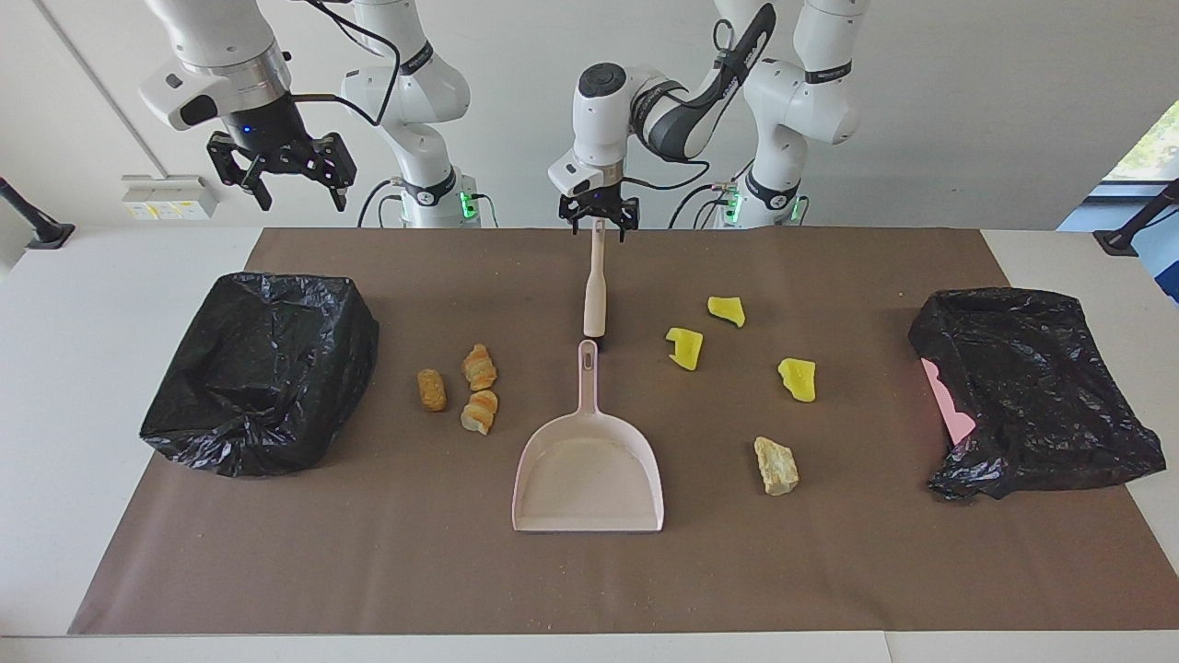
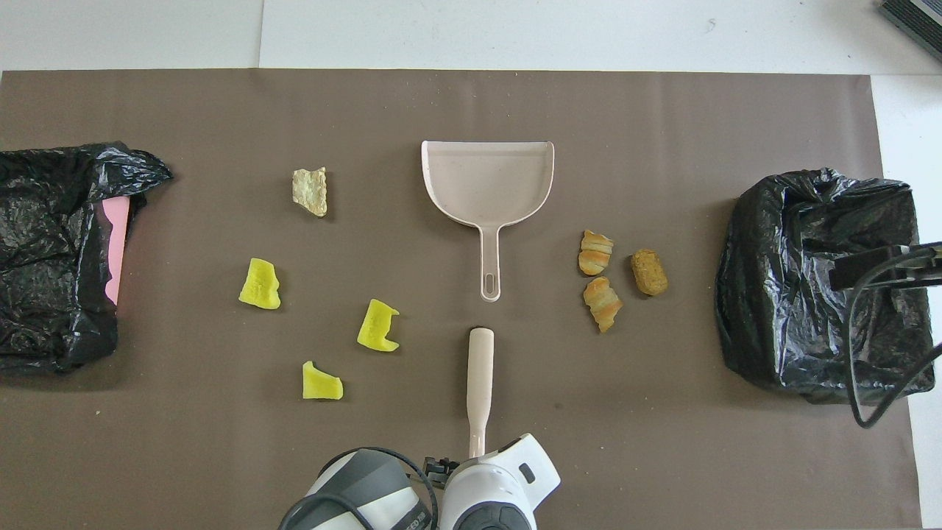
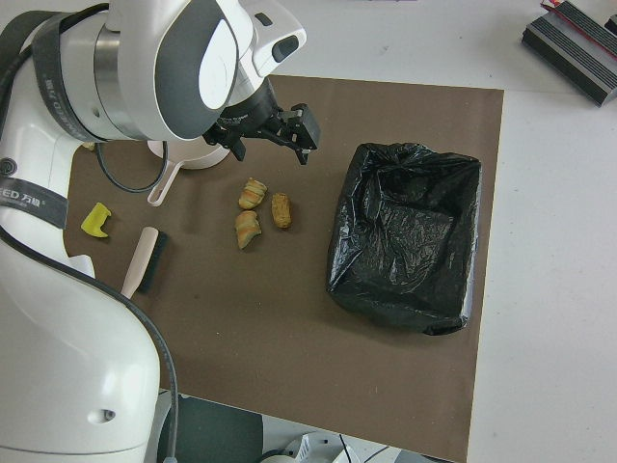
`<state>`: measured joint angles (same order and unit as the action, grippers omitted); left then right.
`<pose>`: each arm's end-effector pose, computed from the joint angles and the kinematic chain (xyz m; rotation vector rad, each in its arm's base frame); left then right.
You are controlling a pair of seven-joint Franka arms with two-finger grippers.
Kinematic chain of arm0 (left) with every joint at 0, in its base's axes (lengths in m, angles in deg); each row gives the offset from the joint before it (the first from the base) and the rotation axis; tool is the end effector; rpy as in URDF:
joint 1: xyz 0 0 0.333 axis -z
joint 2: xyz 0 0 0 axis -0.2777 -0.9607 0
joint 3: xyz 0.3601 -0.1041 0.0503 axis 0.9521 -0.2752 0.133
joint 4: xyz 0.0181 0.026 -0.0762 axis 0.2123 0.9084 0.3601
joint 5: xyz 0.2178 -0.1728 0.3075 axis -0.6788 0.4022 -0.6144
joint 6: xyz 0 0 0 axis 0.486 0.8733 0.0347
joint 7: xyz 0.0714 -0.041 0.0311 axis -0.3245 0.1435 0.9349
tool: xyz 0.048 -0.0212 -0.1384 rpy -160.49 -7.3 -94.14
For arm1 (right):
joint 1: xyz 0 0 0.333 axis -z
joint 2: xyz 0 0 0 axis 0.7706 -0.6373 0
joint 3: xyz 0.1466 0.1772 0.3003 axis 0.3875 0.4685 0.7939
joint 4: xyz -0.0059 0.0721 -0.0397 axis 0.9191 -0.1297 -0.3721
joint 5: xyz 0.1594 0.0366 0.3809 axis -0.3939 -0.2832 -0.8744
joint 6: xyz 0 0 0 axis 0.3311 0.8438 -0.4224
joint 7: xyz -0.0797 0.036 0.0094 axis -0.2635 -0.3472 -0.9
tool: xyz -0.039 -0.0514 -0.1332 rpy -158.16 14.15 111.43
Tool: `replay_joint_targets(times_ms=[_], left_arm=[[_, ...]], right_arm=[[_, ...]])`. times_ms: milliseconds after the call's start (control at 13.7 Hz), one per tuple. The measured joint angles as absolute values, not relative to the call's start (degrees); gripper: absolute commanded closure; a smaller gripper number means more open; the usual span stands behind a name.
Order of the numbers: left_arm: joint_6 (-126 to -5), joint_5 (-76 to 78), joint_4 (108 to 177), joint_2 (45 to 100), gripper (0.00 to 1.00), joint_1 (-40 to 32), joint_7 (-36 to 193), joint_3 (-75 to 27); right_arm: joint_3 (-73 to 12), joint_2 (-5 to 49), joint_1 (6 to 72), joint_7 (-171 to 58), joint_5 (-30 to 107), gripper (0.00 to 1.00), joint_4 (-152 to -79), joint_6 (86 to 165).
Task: Sweep and dump trash in bin
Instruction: 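Reach the left gripper to the beige brush handle and grasp it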
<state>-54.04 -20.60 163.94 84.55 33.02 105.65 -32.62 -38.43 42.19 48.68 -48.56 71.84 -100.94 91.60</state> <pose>0.2519 -0.4544 0.3729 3.1076 -0.4295 -0.0929 0.5318 0.0024 0.6871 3.0995 0.0258 -0.0388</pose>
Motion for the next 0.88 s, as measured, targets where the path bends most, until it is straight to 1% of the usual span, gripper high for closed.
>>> replay_joint_targets(times_ms=[73, 292, 438, 511, 658, 804, 877], left_arm=[[-54.3, -20.6, 163.9, 84.0, 0.0, 33.0, 105.6, -32.5], [-54.5, -20.6, 164.2, 83.0, 0.1, 33.0, 105.6, -32.4], [-54.7, -20.6, 164.2, 82.0, 0.27, 33.0, 105.7, -32.1], [-54.7, -20.6, 164.2, 81.8, 0.4, 33.0, 105.7, -32.0], [-54.7, -20.6, 164.2, 81.8, 0.75, 33.0, 105.7, -31.9], [-54.7, -20.6, 164.2, 81.8, 0.95, 33.0, 105.7, -31.9], [-54.7, -20.6, 164.2, 81.8, 1.0, 33.0, 105.8, -31.9]], right_arm=[[-38.4, 42.2, 48.7, -48.6, 71.8, 0.0, -100.9, 91.6], [-37.9, 42.2, 48.4, -49.2, 71.8, 0.0, -101.2, 93.6], [-37.8, 42.2, 48.5, -49.3, 71.8, 0.0, -102.2, 94.5], [-37.9, 42.3, 48.5, -49.3, 71.8, 0.0, -102.7, 94.5], [-37.9, 42.6, 48.5, -49.3, 71.8, 0.0, -103.3, 94.5], [-37.9, 43.1, 48.5, -49.3, 71.8, 0.0, -103.6, 94.5], [-37.9, 43.2, 48.5, -49.3, 71.7, 0.0, -103.7, 94.5]])
